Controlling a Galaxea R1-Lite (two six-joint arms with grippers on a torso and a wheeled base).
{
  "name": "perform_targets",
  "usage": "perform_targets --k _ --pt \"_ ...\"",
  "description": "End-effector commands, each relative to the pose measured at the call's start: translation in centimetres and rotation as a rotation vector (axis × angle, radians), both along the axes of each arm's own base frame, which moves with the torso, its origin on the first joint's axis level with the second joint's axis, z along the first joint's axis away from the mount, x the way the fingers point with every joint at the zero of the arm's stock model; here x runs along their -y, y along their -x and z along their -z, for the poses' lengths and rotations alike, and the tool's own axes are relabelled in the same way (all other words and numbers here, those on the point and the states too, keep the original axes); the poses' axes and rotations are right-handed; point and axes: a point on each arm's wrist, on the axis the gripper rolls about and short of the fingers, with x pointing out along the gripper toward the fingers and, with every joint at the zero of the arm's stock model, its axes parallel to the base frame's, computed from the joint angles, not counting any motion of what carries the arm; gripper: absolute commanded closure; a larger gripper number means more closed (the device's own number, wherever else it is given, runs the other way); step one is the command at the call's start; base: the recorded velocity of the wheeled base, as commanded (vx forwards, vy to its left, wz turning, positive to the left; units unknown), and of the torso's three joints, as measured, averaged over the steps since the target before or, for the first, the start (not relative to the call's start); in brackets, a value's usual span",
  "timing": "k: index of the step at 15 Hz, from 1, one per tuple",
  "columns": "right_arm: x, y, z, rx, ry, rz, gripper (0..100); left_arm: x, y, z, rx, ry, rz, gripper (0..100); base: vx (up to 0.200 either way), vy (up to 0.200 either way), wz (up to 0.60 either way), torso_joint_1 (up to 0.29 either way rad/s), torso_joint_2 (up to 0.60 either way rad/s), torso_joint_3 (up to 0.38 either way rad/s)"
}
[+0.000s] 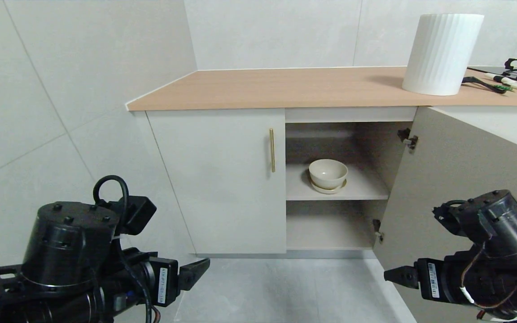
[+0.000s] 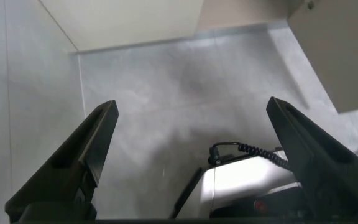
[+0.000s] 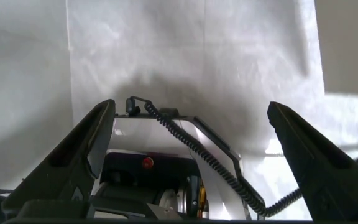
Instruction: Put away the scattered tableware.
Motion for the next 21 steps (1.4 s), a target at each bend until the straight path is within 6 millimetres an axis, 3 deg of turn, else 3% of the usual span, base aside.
perform_targets --k 1,4,7,12,21 --pt "0.0 0.1 0.2 -0.007 0.005 0.000 0 0.0 0.0 0.1 -0.002 -0.001 -0.001 0 -0.200 0.000 0.00 -0.002 0.00 0.007" --pt "1.3 1.9 -0.7 0.034 -0.013 0.005 0 0.0 0.0 0.0 0.002 -0.002 -0.003 0 -0.200 0.000 0.00 0.002 0.00 0.004" --pt "2.4 3.5 -1.8 0.041 -0.019 0.004 0 -0.2 0.2 -0.3 0.025 -0.014 -0.026 0 0.000 0.000 0.00 0.000 0.00 0.000" --pt "4.2 6.2 -2.0 0.068 -0.041 0.010 0 -0.1 0.0 -0.1 0.020 -0.026 -0.032 0 0.000 0.000 0.00 0.000 0.00 0.000" --pt "6.2 5.8 -1.9 0.049 -0.060 0.194 0 -0.2 0.1 0.1 0.015 -0.030 -0.032 0 0.000 -0.178 0.00 0.003 0.00 0.003"
